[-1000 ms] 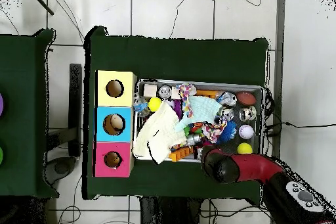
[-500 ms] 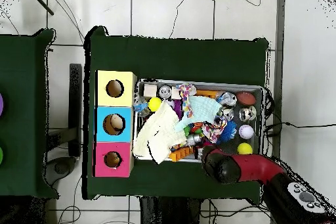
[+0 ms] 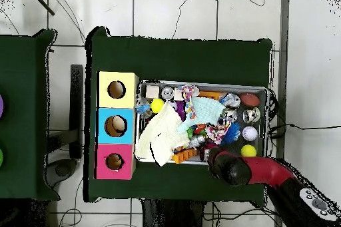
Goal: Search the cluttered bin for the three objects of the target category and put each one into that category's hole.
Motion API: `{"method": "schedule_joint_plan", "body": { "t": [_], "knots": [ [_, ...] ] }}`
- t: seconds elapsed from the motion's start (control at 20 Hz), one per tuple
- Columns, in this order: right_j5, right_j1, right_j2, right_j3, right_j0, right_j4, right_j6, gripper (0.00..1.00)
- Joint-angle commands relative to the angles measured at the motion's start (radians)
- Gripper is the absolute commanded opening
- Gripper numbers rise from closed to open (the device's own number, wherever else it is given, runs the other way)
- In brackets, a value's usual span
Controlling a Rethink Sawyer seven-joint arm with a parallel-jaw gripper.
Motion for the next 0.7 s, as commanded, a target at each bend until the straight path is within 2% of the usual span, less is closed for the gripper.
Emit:
{"method": "schedule_joint_plan", "body": {
  "t": [0.05,0.25,0.6,0.7],
  "knots": [
    [0.149,0.072,0.039,-0.397,-0.137,-0.107,-0.338,1.0],
    [0.184,0.069,0.074,-0.409,-0.165,-0.138,-0.365,1.0],
    [0.276,0.057,0.126,-0.461,-0.198,-0.191,-0.474,1.0],
    [0.33,0.057,0.134,-0.482,-0.2,-0.191,-0.512,1.0]
  ]
}}
